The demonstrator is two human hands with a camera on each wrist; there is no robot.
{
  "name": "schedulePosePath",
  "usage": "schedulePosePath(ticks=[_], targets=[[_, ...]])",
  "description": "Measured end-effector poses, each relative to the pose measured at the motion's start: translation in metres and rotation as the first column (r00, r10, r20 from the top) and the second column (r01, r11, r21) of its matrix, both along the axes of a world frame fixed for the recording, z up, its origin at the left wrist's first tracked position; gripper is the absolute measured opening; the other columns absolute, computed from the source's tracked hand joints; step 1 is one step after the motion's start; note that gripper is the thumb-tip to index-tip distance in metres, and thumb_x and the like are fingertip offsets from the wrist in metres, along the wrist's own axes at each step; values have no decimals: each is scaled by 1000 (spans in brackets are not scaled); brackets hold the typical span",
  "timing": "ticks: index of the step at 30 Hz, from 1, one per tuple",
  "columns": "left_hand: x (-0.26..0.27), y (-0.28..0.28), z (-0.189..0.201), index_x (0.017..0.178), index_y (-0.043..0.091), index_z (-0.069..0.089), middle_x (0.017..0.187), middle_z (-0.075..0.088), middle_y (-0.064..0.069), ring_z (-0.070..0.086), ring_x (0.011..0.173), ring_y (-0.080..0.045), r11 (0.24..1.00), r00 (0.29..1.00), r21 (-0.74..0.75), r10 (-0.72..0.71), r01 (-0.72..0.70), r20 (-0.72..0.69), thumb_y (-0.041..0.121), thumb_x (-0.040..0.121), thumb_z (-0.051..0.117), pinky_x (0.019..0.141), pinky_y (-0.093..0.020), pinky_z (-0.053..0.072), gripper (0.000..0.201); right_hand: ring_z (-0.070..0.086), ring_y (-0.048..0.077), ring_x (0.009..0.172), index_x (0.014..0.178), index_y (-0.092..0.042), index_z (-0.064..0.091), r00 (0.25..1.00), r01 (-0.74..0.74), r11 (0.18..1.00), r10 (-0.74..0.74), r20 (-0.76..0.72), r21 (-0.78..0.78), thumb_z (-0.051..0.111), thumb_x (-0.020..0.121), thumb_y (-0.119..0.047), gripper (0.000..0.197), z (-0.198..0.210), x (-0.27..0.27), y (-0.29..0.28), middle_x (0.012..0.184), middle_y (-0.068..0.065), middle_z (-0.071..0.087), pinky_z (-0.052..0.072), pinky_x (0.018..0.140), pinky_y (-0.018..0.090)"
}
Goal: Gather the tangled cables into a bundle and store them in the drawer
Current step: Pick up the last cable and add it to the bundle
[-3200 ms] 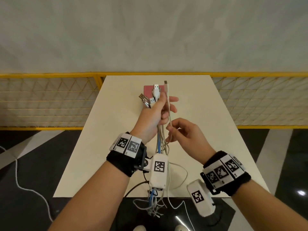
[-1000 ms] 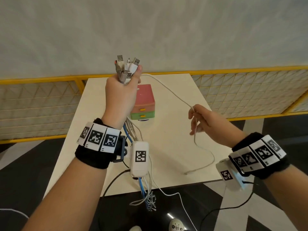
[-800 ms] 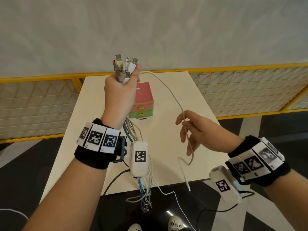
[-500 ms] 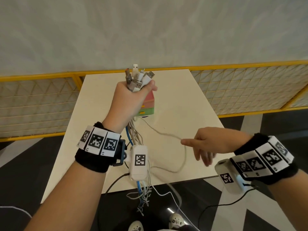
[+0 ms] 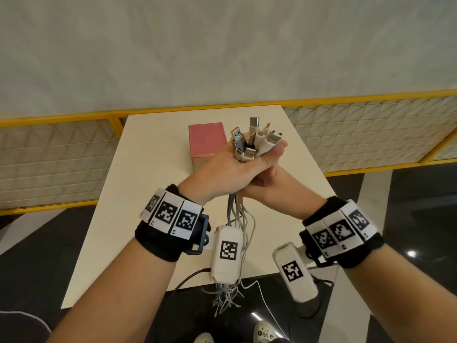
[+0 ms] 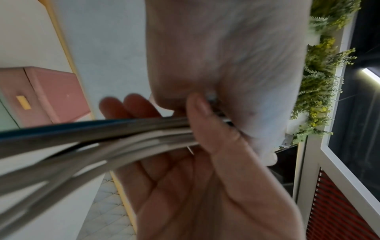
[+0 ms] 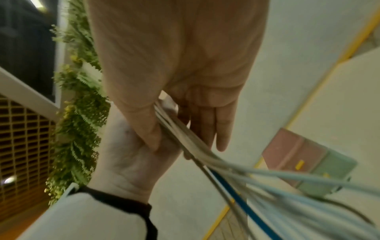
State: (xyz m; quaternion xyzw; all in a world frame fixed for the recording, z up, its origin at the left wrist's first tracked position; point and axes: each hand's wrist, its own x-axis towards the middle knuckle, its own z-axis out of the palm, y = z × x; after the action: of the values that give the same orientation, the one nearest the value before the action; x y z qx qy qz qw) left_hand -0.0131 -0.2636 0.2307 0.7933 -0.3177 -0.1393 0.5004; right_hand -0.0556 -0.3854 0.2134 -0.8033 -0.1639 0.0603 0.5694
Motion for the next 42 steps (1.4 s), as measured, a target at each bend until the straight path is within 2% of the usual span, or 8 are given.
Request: schedulePosePath(ticks=[3,5,9,14,20,26,34,42], targets=[[2,1,1,99,13,71,69,65,10,65,73,-6,999,999,-36,35,-35,-18,57,86,60,75,-23,48,48,55,16,57,88,5,54,995,64,988,-53,-86,139,46,93,4,9,-8,0,11,66,11,53,57,64,37],[1,1,3,101,9,70,73,69,6,67,72,-9,981,996,-186,35,-50,-80,30,83,74,73,-23,51,28,33,10,42,65,-4,44,981,145,974,-119,-153,173,38,97,-3,33,-13,0,16,48,-2,38,39,44,31],[3,2,4,121,19,56,73,64,7,64,66,-15,889,986,-451,-3,-72,-164,5,70,81,74,-29,55,58,20,10,37,56,-16,26,952,211,951,-146,-271,227,33,100,-11,45,-16,1,18,42,-8,26,23,40,20],[-2,-6,1,84,5,55,68,55,-12,58,63,-23,905,993,-409,116,-118,-29,12,85,74,68,-35,51,20,24,16,41,64,-13,30,956,178,933,-89,-279,312,33,95,2,35,-10,3,14,47,-2,26,35,42,27],[10,3,13,96,4,69,100,67,-1,64,93,-16,962,971,-268,107,-47,213,20,97,58,83,-28,50,20,9,17,50,61,-20,18,925,229,942,-133,-356,244,45,95,-16,44,-14,1,10,53,-1,16,12,49,30],[10,-7,9,84,12,65,82,65,1,53,77,-11,996,857,48,-89,75,507,16,102,45,82,-11,32,27,27,16,39,51,-15,30,968,163,972,-124,-218,170,41,79,-10,30,-9,3,5,44,-4,29,44,46,31],[11,-5,10,75,4,54,75,50,0,47,72,-8,978,983,-167,-103,128,151,26,105,32,74,-19,37,43,18,12,44,50,-21,28,942,210,965,-155,-298,160,44,94,-11,47,-9,4,4,49,-2,24,25,43,22],[16,-9,-6,79,15,61,77,52,5,49,70,-14,990,722,127,-49,-54,690,43,96,50,62,-34,45,35,36,13,34,51,-13,34,929,341,934,-352,-111,-102,37,87,-4,38,-12,11,12,31,-4,36,30,34,23]])
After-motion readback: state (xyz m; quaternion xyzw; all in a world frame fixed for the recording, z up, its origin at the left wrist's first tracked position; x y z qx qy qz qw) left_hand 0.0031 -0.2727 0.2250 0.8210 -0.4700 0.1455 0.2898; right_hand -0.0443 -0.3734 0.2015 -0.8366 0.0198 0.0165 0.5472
